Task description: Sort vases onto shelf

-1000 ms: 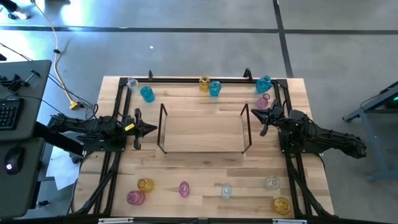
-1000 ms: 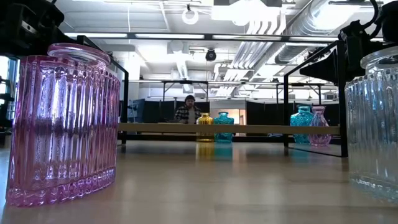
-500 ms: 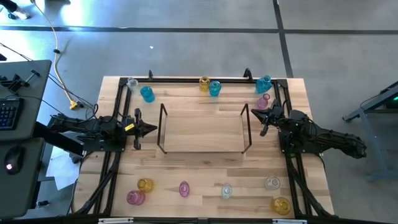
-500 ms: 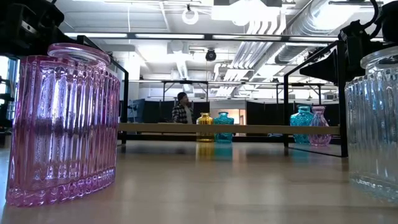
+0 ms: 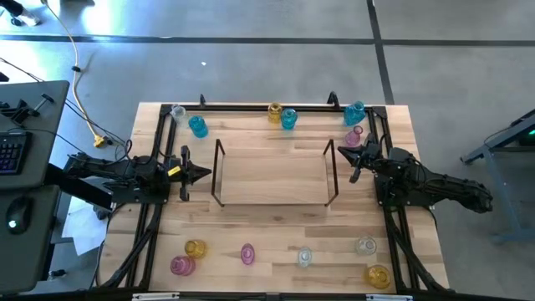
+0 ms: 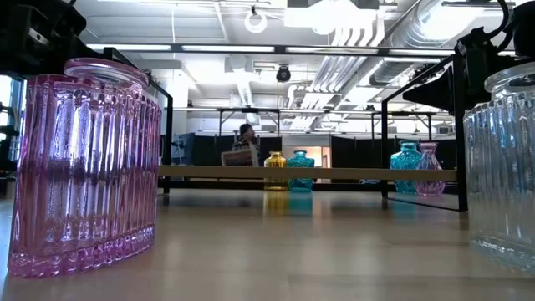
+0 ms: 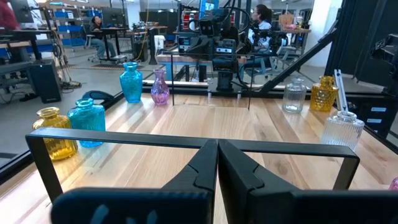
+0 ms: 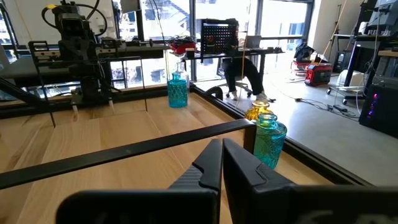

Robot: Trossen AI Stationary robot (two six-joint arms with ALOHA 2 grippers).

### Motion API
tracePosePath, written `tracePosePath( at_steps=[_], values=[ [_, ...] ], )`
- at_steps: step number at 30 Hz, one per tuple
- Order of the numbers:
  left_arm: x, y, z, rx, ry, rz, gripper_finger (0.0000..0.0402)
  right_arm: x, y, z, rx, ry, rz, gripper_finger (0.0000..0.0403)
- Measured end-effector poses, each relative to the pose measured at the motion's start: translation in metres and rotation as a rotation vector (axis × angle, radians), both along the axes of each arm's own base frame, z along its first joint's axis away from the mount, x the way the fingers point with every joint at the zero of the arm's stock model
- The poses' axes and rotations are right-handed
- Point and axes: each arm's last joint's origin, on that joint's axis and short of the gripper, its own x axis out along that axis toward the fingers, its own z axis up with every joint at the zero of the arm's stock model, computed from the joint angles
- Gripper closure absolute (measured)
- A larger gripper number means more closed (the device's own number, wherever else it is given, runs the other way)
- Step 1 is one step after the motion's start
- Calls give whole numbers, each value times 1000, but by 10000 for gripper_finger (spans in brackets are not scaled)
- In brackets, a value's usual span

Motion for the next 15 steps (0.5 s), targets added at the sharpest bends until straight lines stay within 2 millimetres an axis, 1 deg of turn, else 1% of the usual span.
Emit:
tracePosePath(
  at_steps=[11, 15],
  values=[
    [0, 0, 0, 0, 0, 0, 397, 0, 0, 0, -1, -1, -3, 403],
    [0, 0, 0, 0, 1, 0, 397, 0, -1, 5, -72, -21, -21, 403]
  ],
)
